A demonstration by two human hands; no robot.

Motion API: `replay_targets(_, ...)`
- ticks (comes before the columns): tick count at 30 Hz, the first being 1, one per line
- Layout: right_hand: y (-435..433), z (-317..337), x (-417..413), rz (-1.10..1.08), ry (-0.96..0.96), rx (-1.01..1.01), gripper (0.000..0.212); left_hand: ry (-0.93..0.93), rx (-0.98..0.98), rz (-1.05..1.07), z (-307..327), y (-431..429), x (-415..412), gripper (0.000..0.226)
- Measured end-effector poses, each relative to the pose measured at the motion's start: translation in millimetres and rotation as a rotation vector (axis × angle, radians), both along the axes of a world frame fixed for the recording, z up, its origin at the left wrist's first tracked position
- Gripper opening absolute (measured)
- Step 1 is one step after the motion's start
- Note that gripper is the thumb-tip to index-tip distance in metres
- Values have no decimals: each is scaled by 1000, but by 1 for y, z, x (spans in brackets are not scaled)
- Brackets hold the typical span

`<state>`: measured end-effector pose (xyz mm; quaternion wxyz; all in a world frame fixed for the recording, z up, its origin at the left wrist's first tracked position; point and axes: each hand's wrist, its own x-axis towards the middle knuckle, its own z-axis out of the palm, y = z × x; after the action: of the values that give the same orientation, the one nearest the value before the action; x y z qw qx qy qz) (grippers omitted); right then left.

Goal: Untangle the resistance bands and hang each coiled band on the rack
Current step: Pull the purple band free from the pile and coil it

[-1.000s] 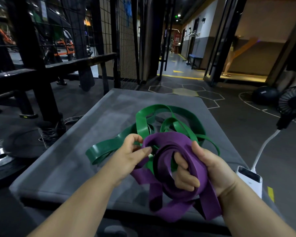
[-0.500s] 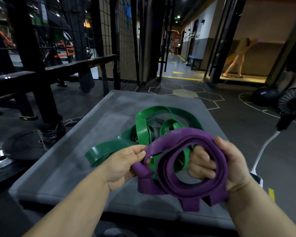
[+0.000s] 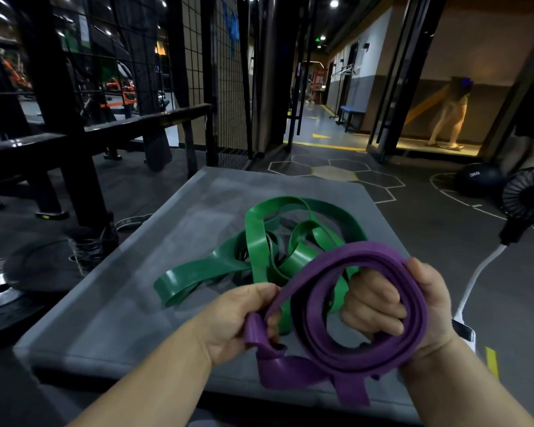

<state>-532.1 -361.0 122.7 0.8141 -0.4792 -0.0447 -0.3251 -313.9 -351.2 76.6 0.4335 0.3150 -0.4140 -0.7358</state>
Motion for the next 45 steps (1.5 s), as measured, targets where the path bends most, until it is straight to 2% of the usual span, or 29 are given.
replay_targets(3,5,0,8,70,5,8,36,-86,22,63,-3,-3,-3,23)
replay_targets(6,11,0,14,126,12,1,34,-102,48,65,-5,-10,4,6)
replay_targets(8,14,3,17,125,3,27,35,-174,40,-9,-3,-10,2,23)
replay_targets(9,13,5,17,114,0,53,35,-192,-21,-13,-5,-5,-4,20)
replay_targets(10,12,6,17,101,-1,85,36,-302,-109,22,-6,-2,-8,8)
replay_targets(11,11,6,16,88,1,119,37,-499,-306,99,-7,3,-11,14)
replay_targets(12,9,6,16,77,8,150,37,-623,-394,223,-7,6,-12,26)
replay_targets(13,8,5,16,63,19,175,38,-664,-455,358,-7,5,-14,34)
replay_targets(15,5,1,15,36,48,209,40,-662,-595,574,-2,2,-14,30)
replay_targets(17,3,-4,16,25,77,235,41,-599,-672,564,7,3,-6,11)
replay_targets(19,2,-9,18,24,102,240,41,-532,-729,374,14,1,-5,55)
replay_targets(21,2,-13,21,36,111,233,41,-468,-689,207,13,0,-10,89)
replay_targets(22,3,-14,22,52,105,229,40,-466,-660,144,11,1,-11,96)
replay_targets(24,6,-11,26,94,91,210,38,-444,-578,30,12,5,-7,92)
replay_targets(28,13,-9,32,127,90,165,37,-268,-391,-188,12,13,-1,67)
replay_targets(33,7,-14,27,62,128,135,38,-234,-339,-47,7,12,-5,33)
replay_targets(35,5,-13,25,48,142,102,34,-232,-325,20,8,10,-5,35)
replay_targets(38,5,-14,22,54,153,16,28,-239,-318,48,8,9,-6,50)
replay_targets(41,3,-15,18,17,130,-15,22,-214,-308,25,4,7,-7,40)
replay_targets(42,3,-15,19,8,96,19,19,-194,-276,12,2,7,-8,45)
replay_targets(45,-1,-11,19,-85,-39,190,14,-188,-125,-16,-5,6,-8,92)
